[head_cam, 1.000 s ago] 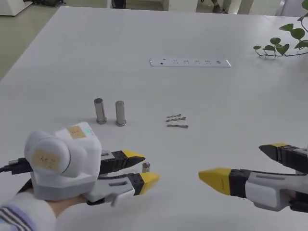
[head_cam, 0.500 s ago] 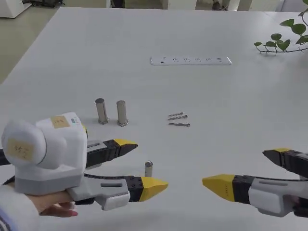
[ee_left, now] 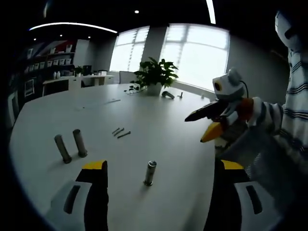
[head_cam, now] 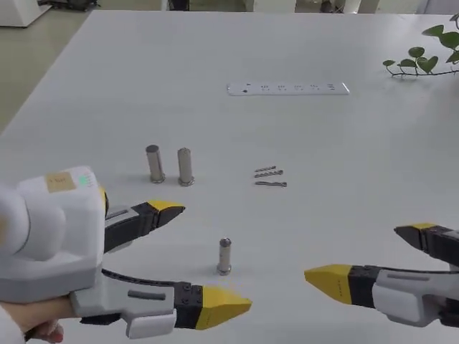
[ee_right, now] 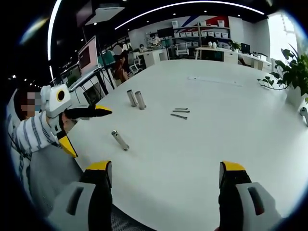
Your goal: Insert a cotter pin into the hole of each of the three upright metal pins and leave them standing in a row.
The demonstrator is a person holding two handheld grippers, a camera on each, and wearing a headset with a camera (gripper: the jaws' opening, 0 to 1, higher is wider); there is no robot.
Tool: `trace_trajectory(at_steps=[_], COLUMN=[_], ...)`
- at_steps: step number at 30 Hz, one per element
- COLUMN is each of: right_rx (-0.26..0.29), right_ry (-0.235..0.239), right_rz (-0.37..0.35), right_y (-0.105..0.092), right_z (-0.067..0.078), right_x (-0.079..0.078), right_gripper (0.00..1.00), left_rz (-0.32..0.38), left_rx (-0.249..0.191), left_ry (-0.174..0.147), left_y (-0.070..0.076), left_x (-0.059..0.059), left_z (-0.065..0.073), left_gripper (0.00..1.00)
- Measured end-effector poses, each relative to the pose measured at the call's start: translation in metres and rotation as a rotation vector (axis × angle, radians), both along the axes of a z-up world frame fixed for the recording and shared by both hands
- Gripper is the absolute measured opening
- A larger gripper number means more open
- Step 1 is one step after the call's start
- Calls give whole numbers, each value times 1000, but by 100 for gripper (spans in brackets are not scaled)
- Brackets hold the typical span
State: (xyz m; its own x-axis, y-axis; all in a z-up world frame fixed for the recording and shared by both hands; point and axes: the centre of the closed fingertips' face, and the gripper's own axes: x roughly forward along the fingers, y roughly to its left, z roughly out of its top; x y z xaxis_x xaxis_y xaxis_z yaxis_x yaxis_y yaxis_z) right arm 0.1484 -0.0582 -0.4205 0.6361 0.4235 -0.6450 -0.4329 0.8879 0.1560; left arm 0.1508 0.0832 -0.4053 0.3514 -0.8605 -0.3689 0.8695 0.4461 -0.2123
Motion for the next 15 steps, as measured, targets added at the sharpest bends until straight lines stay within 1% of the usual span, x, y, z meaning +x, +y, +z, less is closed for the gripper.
trace_trajectory(at_steps=[3,5,7,13,15], right_rx=[-3,-3,-5,-8,-27], right_ry=[4,5,5,4,5], right_rz=[5,7,9,8,15], right_y=[1,1,1,-1,-3], right_z=[-1,-2,-2,-2,-2], right_x=[-1,-1,-1,1,2], right_gripper=[91,91,91,91,91], left_rz=[7,15,69,73,79], left_rx=[-3,-3,5,19,20], left_ry=[4,11,24,33,34], left_y=[3,5,11,22,24], left_x=[-2,-3,1,-4,-4], left_z=[2,3,1,0,1], left_gripper=[99,99,99,99,99])
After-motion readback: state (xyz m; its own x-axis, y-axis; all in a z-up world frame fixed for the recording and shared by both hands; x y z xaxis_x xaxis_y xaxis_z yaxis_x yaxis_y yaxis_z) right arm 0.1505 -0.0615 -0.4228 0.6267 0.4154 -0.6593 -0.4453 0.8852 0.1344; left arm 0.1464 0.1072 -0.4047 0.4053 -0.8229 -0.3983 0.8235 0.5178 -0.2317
